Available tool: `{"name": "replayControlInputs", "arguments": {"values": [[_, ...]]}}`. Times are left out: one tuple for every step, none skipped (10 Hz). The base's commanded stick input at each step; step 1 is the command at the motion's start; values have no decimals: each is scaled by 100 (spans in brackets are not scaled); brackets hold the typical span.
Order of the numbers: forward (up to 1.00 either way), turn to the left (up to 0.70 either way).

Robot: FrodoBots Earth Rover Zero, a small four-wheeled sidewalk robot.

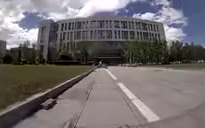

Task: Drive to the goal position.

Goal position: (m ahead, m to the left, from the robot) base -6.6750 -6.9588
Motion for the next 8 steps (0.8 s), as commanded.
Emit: {"name": "replayControlInputs", "arguments": {"values": [[70, 0], [70, 0], [70, 0], [70, -20], [70, -34], [70, -20], [70, 0], [70, 0]]}}
